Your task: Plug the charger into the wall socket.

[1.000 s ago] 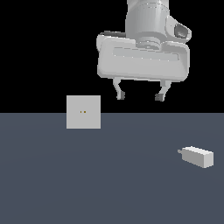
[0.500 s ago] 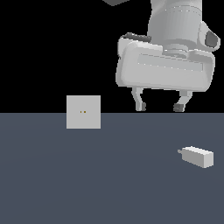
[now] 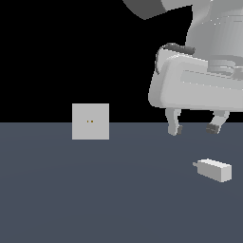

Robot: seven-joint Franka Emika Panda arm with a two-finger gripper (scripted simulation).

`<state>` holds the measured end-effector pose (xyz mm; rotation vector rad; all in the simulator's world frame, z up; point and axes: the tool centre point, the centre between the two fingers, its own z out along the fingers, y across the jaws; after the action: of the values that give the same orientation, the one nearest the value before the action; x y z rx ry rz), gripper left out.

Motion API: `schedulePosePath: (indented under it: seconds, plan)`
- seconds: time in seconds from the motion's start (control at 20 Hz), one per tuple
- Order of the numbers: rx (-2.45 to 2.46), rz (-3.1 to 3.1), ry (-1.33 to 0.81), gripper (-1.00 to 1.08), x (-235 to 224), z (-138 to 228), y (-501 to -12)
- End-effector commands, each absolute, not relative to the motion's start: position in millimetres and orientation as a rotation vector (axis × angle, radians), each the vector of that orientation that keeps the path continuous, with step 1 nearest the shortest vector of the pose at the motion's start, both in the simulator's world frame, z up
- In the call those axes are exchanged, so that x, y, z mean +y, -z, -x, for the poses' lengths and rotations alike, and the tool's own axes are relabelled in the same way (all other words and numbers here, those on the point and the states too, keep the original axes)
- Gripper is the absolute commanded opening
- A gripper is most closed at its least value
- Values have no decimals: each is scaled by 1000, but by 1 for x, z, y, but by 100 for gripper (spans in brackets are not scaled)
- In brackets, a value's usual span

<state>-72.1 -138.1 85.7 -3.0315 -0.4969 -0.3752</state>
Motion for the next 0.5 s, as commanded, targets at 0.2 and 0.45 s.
schedulePosePath:
  seconds: [0.2, 0.45]
  plan:
    - [-562, 3008, 416, 100, -156, 76, -73]
    - [-595, 2995, 436, 100, -165, 77, -66]
